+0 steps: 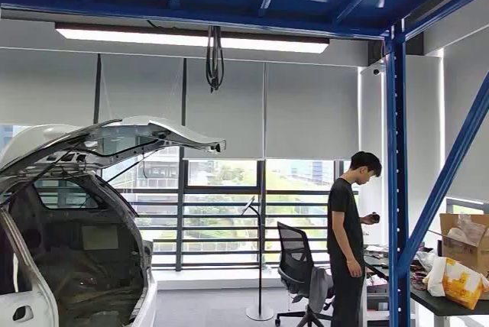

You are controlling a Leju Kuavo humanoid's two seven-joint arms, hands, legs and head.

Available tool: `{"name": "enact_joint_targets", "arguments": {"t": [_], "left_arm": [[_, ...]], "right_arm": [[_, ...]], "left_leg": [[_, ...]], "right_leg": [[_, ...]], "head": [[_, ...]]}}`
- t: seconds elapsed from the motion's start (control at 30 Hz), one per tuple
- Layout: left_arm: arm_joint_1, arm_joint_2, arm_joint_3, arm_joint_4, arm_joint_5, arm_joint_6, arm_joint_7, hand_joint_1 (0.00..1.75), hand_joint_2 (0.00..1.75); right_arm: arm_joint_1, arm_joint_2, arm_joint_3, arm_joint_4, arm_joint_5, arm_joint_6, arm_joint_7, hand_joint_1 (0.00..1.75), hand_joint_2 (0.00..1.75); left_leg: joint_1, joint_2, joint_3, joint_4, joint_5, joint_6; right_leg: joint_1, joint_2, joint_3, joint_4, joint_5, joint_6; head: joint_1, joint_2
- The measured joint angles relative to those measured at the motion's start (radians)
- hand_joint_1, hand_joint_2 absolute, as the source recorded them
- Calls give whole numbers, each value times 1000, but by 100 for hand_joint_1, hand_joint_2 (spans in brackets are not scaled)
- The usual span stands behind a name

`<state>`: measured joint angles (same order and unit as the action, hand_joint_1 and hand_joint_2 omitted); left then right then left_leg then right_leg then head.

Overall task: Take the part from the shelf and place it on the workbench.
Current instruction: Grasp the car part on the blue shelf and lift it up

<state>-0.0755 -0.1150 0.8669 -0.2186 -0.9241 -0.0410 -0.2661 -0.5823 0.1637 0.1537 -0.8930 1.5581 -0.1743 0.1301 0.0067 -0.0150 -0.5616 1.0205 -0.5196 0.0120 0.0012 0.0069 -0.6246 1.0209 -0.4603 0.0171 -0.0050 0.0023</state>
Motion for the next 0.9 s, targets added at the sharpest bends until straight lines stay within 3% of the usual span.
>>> {"name": "enact_joint_targets", "arguments": {"t": [0.43, 0.9], "left_arm": [[-15, -9, 5, 0, -18, -3, -3, 0, 0], [-34, -25, 6, 0, -43, -4, -3, 0, 0]], "right_arm": [[-73, 29, 25, 164, 14, -15, -13, 0, 175], [-134, 54, 120, 236, 13, -47, 8, 0, 175]], "left_leg": [[0, 0, 0, 0, 0, 0], [0, 0, 0, 0, 0, 0]], "right_leg": [[0, 0, 0, 0, 0, 0], [0, 0, 0, 0, 0, 0]], "head": [[0, 0], [0, 0]]}}
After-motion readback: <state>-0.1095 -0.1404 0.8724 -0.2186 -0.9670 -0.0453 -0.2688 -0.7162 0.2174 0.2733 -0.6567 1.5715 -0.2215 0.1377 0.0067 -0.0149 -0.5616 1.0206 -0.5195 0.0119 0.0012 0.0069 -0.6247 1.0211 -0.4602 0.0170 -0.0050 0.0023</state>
